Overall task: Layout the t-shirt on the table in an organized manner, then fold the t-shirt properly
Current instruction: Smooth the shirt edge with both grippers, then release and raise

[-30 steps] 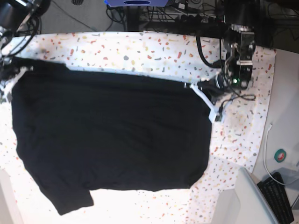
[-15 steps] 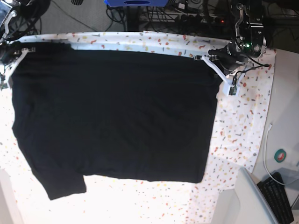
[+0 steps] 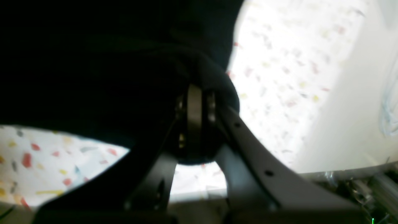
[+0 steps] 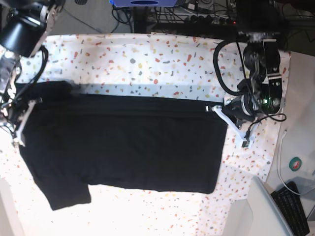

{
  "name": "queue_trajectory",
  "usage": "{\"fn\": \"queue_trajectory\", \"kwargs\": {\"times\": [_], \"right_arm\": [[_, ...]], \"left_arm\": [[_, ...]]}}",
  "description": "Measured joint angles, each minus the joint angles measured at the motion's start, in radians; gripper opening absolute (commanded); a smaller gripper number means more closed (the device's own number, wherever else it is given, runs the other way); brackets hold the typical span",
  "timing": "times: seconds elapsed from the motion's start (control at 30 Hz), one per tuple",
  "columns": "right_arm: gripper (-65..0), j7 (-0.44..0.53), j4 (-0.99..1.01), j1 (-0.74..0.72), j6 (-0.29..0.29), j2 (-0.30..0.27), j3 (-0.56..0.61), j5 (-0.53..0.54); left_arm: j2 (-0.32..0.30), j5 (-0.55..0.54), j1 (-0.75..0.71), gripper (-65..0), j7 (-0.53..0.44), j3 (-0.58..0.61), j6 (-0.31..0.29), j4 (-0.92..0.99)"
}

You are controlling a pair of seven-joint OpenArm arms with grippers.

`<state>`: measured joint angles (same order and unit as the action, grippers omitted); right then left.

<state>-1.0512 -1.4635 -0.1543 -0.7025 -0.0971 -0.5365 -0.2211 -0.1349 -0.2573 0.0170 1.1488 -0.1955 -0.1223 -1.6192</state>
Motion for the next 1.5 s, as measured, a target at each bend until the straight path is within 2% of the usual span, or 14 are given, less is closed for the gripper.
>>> {"fn": "queue_trajectory", "kwargs": {"times": [0.17,0.3,0.43,0.63,0.7,0.83,0.87,0.93,1.03,1.1,1.2,1.37,1.4,1.5], "right_arm": [[-65.0,0.098,0.186,-0.088,0.002,-0.019,0.004,-0.013],[-65.0,0.145,0.299,-0.134,0.002,-0.040,0.000,-0.018],[-65.0,0.202,0.373,-0.137,0.002,-0.063,-0.003,-0.018],[-65.0,0.270,0.438,-0.150,0.003,-0.064,-0.006,-0.022],[-65.0,0.266,0.438,-0.150,0.051,-0.063,-0.006,-0.014],[-36.5,0.262,0.369,-0.136,0.094,-0.056,-0.006,-0.022],[-32.6,0.264,0.324,-0.126,0.095,-0.052,-0.014,-0.019],[-31.8,0.267,0.182,-0.093,0.102,-0.012,-0.089,0.003],[-31.8,0.243,-0.049,-0.005,0.106,0.057,-0.163,0.047],[-31.8,0.164,-0.158,0.049,0.104,0.111,-0.204,0.063],[-31.8,0.154,-0.261,0.132,0.103,0.194,-0.307,0.150],[-31.8,0.144,-0.237,0.265,0.098,0.229,-0.394,0.404],[-31.8,0.154,-0.213,0.282,0.108,0.226,-0.402,0.467],[-31.8,0.150,-0.130,0.308,0.107,0.221,-0.411,0.573]], "left_arm": [[0.000,0.007,0.055,-65.0,-0.012,-0.007,0.003,0.136],[-0.002,0.005,0.080,-65.0,-0.127,-0.003,0.002,0.209],[0.001,0.007,0.111,-65.0,-0.145,0.003,0.003,0.320],[0.000,0.007,0.125,-65.0,-0.210,0.003,0.003,0.337],[-0.002,0.007,0.130,-65.0,-0.211,0.003,0.003,0.337],[0.000,0.007,0.130,-65.0,-0.211,0.003,0.003,0.337],[-0.001,0.007,0.129,-55.8,-0.211,0.003,0.003,0.336],[-0.001,0.011,0.129,-34.9,-0.215,0.000,0.009,0.334],[0.000,0.011,0.126,-14.6,-0.224,-0.011,0.010,0.312],[0.010,0.000,0.087,-12.8,-0.332,-0.067,0.000,0.223],[0.006,0.000,-0.007,-12.8,-0.481,-0.177,-0.001,0.097],[0.012,0.014,-0.212,-12.8,-0.573,-0.258,0.001,0.027],[0.018,0.011,-0.246,-12.8,-0.599,-0.272,-0.022,0.024],[0.036,-0.023,-0.318,-15.3,-0.672,-0.354,-0.204,0.030]]}}
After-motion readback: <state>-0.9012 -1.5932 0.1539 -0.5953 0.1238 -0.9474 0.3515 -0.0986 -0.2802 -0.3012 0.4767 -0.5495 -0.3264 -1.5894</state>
